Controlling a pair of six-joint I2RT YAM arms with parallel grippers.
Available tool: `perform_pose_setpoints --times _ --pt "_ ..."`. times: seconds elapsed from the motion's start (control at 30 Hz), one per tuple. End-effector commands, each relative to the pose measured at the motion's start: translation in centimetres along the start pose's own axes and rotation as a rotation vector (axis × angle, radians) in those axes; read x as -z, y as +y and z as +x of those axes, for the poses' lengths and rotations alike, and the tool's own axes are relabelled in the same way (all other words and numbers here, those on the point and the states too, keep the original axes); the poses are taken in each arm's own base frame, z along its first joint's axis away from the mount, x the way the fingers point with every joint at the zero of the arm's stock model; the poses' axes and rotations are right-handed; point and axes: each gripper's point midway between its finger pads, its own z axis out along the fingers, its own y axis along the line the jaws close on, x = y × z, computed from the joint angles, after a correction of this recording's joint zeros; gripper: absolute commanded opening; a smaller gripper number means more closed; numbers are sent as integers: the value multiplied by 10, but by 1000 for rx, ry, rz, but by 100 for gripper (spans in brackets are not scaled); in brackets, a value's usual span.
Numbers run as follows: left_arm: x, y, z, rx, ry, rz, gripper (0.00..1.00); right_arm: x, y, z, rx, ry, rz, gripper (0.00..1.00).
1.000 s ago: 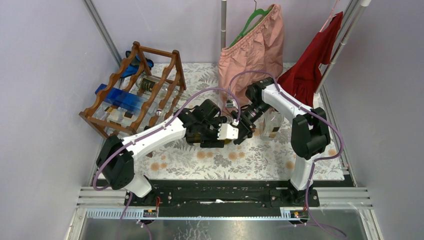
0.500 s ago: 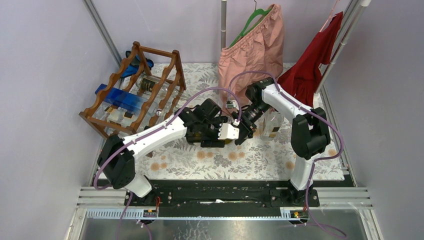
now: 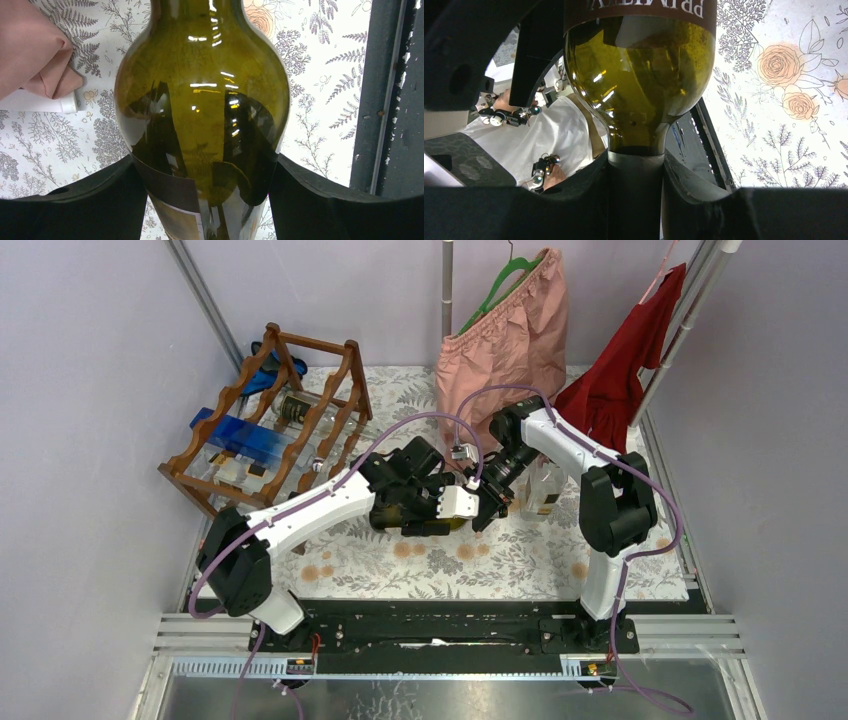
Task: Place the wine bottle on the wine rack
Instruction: Place the wine bottle in the wine rack.
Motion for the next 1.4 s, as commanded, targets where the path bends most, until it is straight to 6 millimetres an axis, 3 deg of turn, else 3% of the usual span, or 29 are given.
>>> perform_pose_setpoints --times 0.0,0.3,0.6,0.7,1.03,1.17,1.33,1.37 --pt "13 23 -21 13 -56 -92 24 2 29 -3 33 -41 -88 0" --pt "40 32 -33 40 -145 -231 97 7 45 -10 78 -93 -139 0" --pt "81 24 -39 44 -223 -316 99 11 61 -15 106 -142 -199 0" --pt "106 28 -51 35 -266 -365 99 15 64 -19 124 -164 -211 0" --pt "238 52 -140 205 -581 -551 99 38 97 -32 240 -275 -260 0" --pt "294 69 -167 363 -727 -648 99 53 114 -36 297 -324 -263 0" --pt "358 82 -195 337 -849 -771 99 62 122 -42 354 -367 -274 0" --pt "369 82 -201 456 -930 -754 99 65 123 -45 367 -375 -258 0"
